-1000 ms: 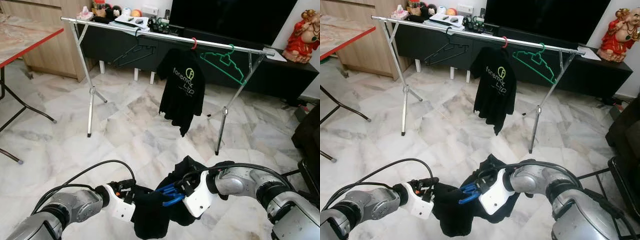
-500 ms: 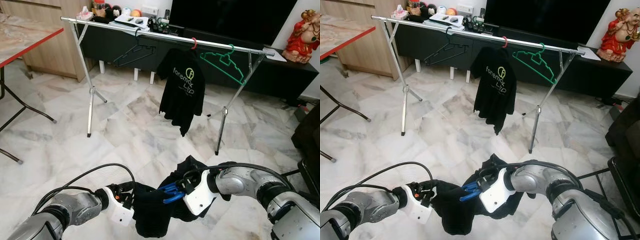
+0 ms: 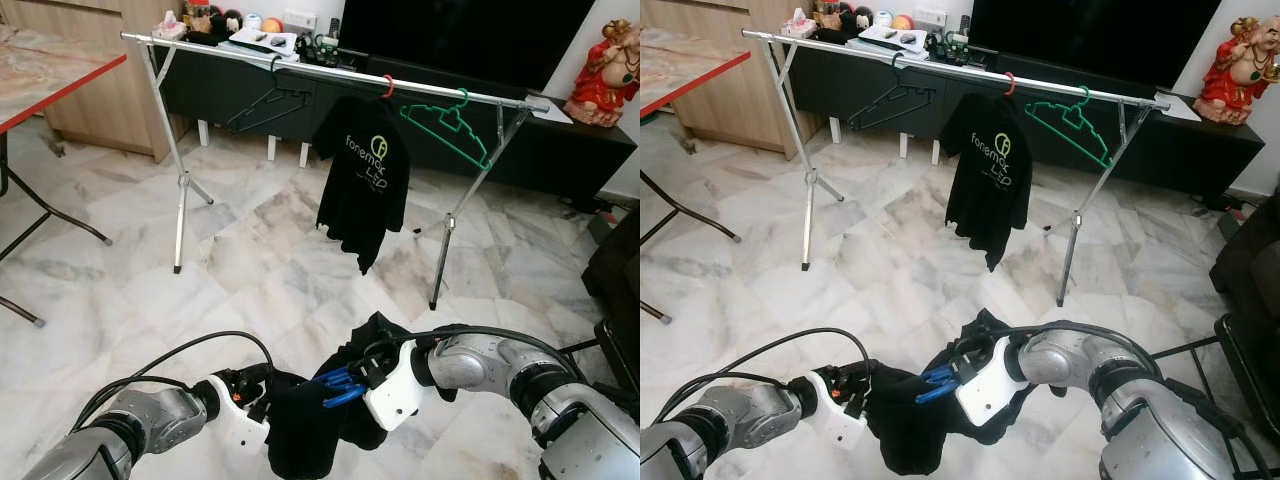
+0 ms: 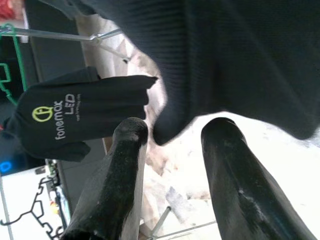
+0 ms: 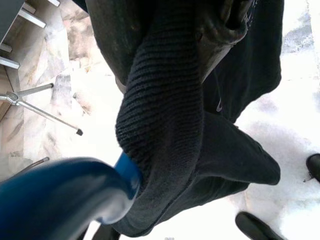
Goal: Hang hanger
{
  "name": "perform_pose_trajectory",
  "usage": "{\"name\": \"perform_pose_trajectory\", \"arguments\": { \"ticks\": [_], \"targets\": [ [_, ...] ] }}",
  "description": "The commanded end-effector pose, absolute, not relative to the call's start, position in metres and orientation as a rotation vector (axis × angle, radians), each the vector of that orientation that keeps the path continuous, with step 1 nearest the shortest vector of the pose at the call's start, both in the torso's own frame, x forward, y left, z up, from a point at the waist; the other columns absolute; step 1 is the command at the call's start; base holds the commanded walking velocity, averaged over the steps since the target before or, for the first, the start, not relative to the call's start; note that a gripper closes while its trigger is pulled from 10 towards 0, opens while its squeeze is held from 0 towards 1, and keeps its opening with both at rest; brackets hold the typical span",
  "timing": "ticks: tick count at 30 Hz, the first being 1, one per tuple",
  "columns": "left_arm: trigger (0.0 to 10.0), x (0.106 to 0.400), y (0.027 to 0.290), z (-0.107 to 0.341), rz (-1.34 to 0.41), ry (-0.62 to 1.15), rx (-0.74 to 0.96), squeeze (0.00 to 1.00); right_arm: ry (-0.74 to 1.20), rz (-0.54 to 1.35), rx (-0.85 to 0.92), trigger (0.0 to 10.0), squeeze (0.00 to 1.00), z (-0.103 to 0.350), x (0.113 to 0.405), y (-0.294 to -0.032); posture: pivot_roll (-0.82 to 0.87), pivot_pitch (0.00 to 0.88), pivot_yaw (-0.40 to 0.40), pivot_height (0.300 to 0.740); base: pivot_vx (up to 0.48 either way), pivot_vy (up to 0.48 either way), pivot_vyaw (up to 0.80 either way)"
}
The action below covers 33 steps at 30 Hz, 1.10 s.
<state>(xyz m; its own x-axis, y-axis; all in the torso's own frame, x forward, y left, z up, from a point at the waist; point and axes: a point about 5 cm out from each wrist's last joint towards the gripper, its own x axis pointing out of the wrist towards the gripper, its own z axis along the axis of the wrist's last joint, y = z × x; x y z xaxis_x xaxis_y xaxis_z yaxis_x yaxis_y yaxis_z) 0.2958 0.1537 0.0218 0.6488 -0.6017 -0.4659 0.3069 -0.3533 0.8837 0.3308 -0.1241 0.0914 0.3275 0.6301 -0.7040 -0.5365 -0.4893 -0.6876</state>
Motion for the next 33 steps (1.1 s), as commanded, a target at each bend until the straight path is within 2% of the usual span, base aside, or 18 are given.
{"name": "perform_pose_trajectory", "arguments": {
  "ticks": [1, 11, 12, 13, 15, 33],
  "targets": [
    [10.0, 0.2971, 0.1527, 0.0223, -0.961, -0.248, 1.699, 0.0, -0.079, 1.371, -1.531, 10.0, 0.0, 0.0943, 0.3331, -0.1278, 0.0, 0.083, -0.173, 0.74, 0.0, 0.0, 0.0],
    [10.0, 0.2944, 0.151, 0.0209, -0.981, -0.265, 1.688, 0.0, -0.077, 1.354, -1.521, 10.0, 0.0, 0.0944, 0.3342, -0.1261, 0.0, 0.085, -0.173, 0.74, 0.0, 0.0, 0.0],
    [5.0, 0.2934, 0.1508, 0.02, -0.99, -0.265, 1.687, 0.0, -0.072, 1.345, -1.523, 10.0, 0.0, 0.0946, 0.3351, -0.1264, 0.0, 0.085, -0.173, 0.74, 0.0, 0.0, 0.0],
    [5.0, 0.2931, 0.1509, 0.0197, -0.991, -0.264, 1.687, 0.0, -0.071, 1.342, -1.524, 10.0, 0.0, 0.0946, 0.3354, -0.1265, 0.0, 0.085, -0.173, 0.74, 0.0, 0.0, 0.0],
    [0.0, 0.2925, 0.1509, 0.0194, -0.995, -0.268, 1.685, 0.0, -0.069, 1.337, -1.525, 10.0, 0.0, 0.095, 0.3359, -0.1268, 0.0, 0.085, -0.173, 0.74, 0.0, 0.0, 0.0],
    [0.0, 0.2919, 0.151, 0.0192, -0.994, -0.274, 1.681, 0.0, -0.057, 1.316, -1.531, 10.0, 0.0, 0.0954, 0.338, -0.1274, 0.0, 0.085, -0.174, 0.74, 0.0, 0.0, 0.0]
  ]
}}
